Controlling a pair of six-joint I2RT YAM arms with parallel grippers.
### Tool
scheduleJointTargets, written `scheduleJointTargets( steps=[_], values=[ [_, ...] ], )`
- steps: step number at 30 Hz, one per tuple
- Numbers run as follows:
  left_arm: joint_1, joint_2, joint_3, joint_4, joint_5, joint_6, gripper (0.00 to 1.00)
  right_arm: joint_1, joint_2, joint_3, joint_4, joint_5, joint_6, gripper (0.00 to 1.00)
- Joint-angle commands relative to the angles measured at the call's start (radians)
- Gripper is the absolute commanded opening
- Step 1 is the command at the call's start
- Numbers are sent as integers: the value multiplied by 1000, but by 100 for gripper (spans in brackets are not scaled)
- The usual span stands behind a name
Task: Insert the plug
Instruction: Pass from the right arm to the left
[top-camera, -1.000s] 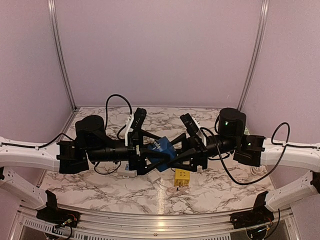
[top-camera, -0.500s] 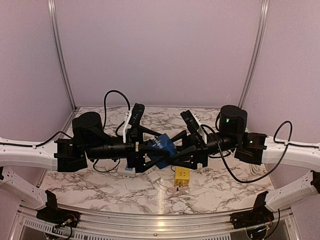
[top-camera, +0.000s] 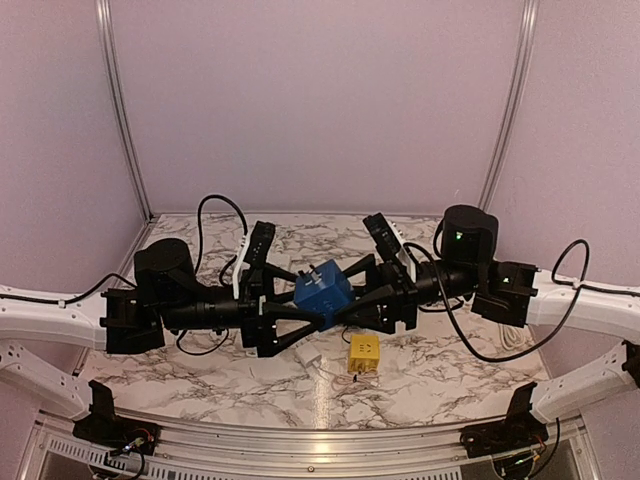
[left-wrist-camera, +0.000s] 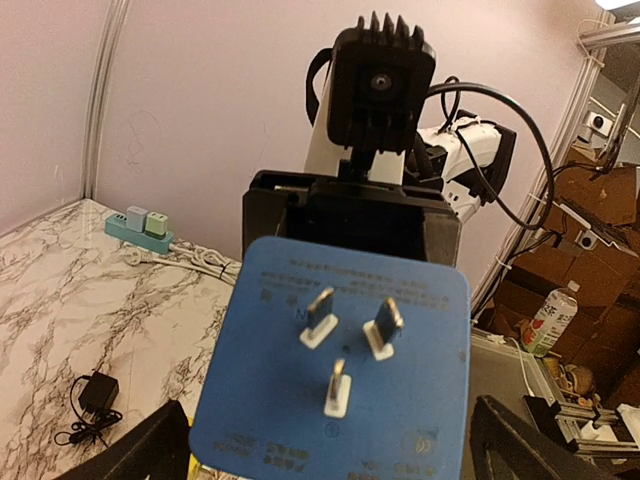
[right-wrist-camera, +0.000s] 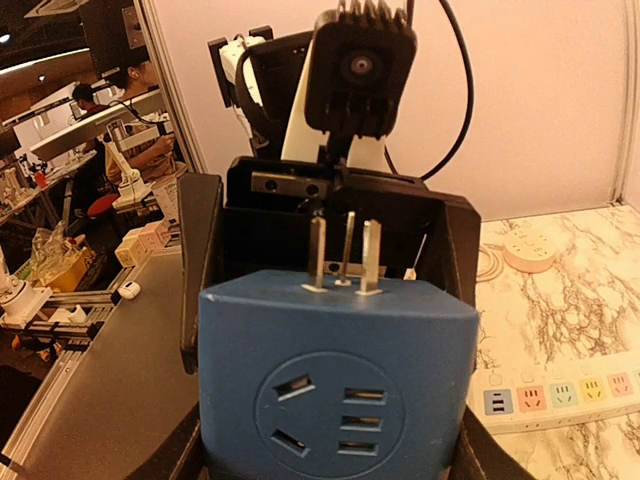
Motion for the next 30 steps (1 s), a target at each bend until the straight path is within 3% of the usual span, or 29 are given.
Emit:
scheduleJointTargets(
  steps=[1, 9, 15, 30],
  values=[
    [-6, -37, -44, 71, -9, 5, 99, 7, -38, 21, 78, 10, 13, 4],
    [-6, -109, -56, 27, -24, 52, 99, 10, -9, 4, 135, -24, 57, 4],
    [-6, -101, 26, -108, -16, 113, 99, 13, 12, 14, 180, -51, 79, 5],
    [-5, -78, 60, -111, -3, 127, 99, 18, 20, 37, 184, -98, 103, 5]
  ],
)
